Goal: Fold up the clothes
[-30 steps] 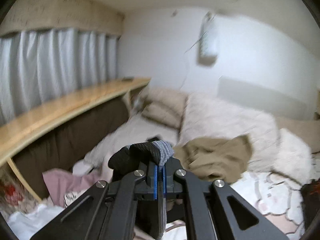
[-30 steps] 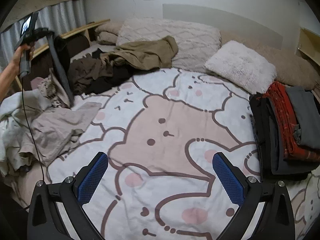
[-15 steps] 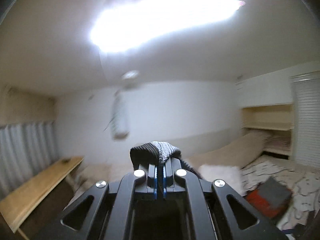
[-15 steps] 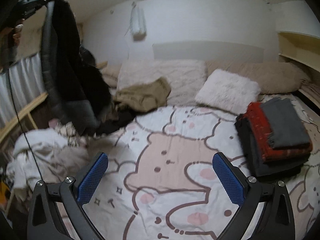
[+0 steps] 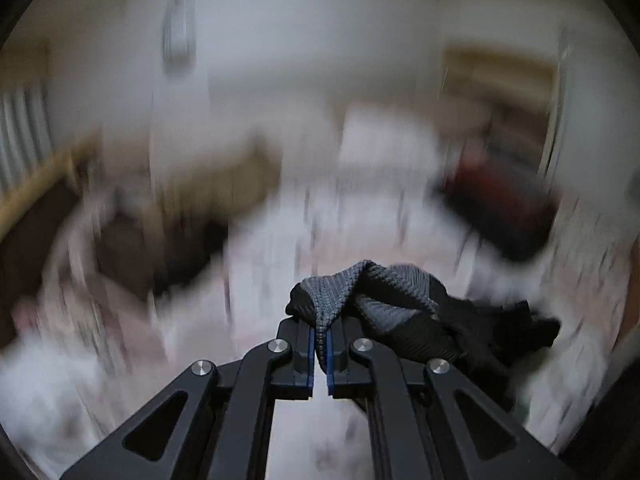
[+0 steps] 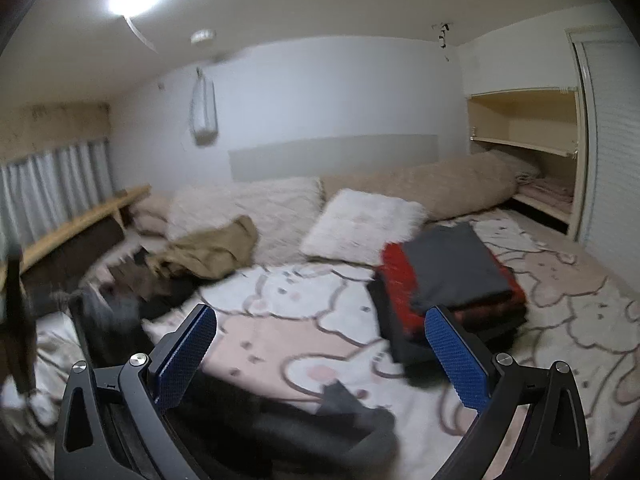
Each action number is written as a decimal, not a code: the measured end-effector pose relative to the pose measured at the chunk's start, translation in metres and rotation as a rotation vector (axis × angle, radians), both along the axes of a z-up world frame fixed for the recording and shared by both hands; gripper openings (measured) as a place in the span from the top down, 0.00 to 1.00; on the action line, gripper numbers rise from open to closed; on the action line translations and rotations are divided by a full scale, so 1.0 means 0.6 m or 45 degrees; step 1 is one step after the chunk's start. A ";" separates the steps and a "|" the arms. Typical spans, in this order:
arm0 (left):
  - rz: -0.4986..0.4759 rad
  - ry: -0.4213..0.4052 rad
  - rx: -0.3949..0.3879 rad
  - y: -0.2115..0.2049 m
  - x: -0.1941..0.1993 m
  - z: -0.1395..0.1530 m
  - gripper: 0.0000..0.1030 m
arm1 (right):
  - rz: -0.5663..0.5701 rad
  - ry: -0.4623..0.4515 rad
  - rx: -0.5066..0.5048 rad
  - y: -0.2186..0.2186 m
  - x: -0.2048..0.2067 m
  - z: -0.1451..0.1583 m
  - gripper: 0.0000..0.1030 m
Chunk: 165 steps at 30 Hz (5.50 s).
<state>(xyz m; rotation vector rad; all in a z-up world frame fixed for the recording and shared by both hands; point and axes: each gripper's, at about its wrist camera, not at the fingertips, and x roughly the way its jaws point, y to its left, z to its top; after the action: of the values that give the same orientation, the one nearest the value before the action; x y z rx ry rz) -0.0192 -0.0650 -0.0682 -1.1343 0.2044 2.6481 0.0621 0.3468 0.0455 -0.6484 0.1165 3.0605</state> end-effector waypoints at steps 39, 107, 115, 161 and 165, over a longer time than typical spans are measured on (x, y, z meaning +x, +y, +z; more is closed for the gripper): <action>-0.134 -0.403 0.211 0.005 -0.008 -0.235 0.77 | 0.970 -0.854 0.266 -0.210 -0.161 -0.415 0.45; -0.046 0.610 0.364 0.073 0.134 0.282 0.88 | 0.461 0.267 0.670 -0.215 0.014 0.045 0.88; -0.034 1.053 0.346 0.085 0.283 0.483 0.88 | 0.307 0.605 0.599 -0.198 0.133 0.241 0.88; -1.126 0.215 -0.869 0.226 0.367 -0.323 0.88 | 0.990 -0.990 0.727 -0.079 0.068 -0.390 0.88; -1.125 0.163 -0.815 0.209 0.362 -0.300 0.88 | 1.034 -0.992 0.664 -0.056 0.080 -0.390 0.88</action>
<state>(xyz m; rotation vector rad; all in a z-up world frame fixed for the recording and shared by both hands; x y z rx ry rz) 0.1979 0.0606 -0.2480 -0.7343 1.3052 1.8628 0.1103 0.3131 -0.1886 -2.1227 -1.1407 2.8836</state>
